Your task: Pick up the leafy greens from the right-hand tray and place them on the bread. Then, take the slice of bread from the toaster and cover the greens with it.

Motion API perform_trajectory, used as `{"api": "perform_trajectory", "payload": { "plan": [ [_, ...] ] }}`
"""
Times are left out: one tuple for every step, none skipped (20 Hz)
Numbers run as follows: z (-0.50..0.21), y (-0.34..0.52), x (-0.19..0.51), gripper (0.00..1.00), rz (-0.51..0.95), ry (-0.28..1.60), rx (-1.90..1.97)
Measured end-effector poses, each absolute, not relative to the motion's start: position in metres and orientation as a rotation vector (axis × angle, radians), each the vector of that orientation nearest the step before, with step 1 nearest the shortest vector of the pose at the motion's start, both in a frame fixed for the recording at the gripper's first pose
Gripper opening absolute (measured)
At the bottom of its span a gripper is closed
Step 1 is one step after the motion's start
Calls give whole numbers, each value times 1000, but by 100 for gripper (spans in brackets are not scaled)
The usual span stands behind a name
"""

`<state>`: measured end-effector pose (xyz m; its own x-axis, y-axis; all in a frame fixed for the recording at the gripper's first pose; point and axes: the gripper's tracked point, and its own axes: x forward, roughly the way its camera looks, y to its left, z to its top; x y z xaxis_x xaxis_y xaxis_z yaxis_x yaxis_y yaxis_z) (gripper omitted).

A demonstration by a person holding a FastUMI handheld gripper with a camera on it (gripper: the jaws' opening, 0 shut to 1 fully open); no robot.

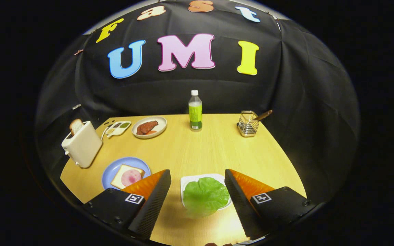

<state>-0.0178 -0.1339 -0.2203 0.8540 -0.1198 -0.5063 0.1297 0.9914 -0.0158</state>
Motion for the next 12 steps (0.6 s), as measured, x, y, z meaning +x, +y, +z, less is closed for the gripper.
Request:
{"api": "perform_trajectory", "payload": {
  "plan": [
    [-234,-139,-17,98,-128,558,25],
    [-248,-143,-18,98,-127,591,31],
    [-263,-145,-19,98,-124,625,41],
    [-279,-147,-18,99,-124,661,53],
    [-289,-149,-16,99,-127,687,64],
    [-300,-151,-14,99,-132,713,73],
    [-311,-153,-14,99,-136,741,76],
    [-322,-156,-14,99,-144,768,73],
    [-332,-159,-13,99,-155,797,65],
    [-340,-162,-13,99,-163,822,59],
    [-347,-163,-12,99,-166,839,51],
    [-354,-163,-11,100,-165,857,42]
  ]
}}
